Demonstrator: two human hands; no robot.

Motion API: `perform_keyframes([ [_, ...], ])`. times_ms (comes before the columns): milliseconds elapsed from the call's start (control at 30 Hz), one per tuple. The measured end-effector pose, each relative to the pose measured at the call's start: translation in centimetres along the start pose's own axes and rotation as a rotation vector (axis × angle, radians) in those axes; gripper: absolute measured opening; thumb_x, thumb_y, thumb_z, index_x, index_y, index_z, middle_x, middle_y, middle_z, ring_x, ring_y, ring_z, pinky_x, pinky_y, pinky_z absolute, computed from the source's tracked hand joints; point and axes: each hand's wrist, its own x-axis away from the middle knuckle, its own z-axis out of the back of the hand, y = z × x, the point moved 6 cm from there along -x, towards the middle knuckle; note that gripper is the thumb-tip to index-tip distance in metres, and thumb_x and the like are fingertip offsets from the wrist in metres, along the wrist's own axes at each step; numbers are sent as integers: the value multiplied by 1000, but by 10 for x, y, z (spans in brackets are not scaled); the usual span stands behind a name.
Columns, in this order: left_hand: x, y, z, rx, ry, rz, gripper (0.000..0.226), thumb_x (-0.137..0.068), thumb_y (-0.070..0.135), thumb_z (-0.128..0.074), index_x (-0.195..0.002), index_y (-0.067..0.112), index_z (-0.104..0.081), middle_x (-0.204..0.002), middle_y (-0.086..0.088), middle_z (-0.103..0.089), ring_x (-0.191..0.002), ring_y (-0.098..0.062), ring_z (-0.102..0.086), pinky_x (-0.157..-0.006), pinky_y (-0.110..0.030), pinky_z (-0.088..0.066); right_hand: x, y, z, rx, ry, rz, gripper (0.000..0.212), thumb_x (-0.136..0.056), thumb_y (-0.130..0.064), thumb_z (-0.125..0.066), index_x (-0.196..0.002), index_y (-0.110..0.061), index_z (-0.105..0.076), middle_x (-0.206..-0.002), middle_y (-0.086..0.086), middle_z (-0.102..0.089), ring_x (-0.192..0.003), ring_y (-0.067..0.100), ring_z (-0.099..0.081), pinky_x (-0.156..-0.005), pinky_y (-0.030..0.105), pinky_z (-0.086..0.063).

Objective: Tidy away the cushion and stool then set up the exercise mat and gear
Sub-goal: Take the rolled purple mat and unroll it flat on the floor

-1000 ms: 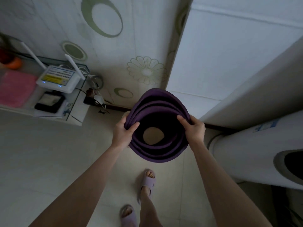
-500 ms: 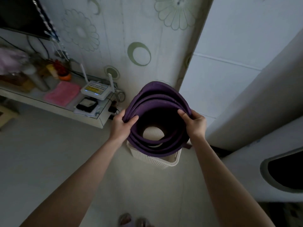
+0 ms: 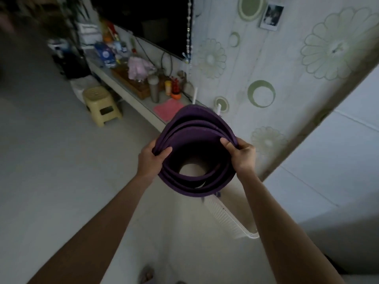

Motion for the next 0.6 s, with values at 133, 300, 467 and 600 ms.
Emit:
perform_keyframes([
  [133, 8, -8, 89, 28, 144, 25, 42, -85, 17, -67, -126, 13, -57, -107, 2, -64, -99, -15, -60, -91, -27, -47, 16, -31, -92, 12, -151, 66, 24, -76, -28, -78, -94, -12, -76, -83, 5, -74, -81, 17, -67, -87, 38, -53],
  [300, 19, -28, 216, 48, 327, 83, 39, -85, 16, -68, -123, 14, -59, -104, 2, -66, -98, -16, -62, -91, -29, -49, 49, -67, -223, 44, -358, 142, 17, -75, -35, -77, -84, -20, -75, -82, 2, -74, -73, 12, -66, -81, 35, -54],
  [467, 27, -52, 366, -2, 499, 104, 36, -85, 15, -67, -121, 17, -60, -96, 10, -66, -94, -15, -62, -89, -29, -50, 106, -101, -375, 32, -501, 198, 20, -76, -31, -77, -91, -18, -76, -82, 3, -74, -77, 15, -69, -79, 36, -56],
  [600, 37, -69, 480, -35, 598, 112, 38, -86, 14, -67, -123, 17, -59, -99, 7, -66, -95, -15, -62, -88, -27, -49, 164, -122, -493, -13, -636, 195, 17, -79, -27, -75, -95, -19, -74, -80, -5, -72, -80, 18, -69, -81, 41, -57],
])
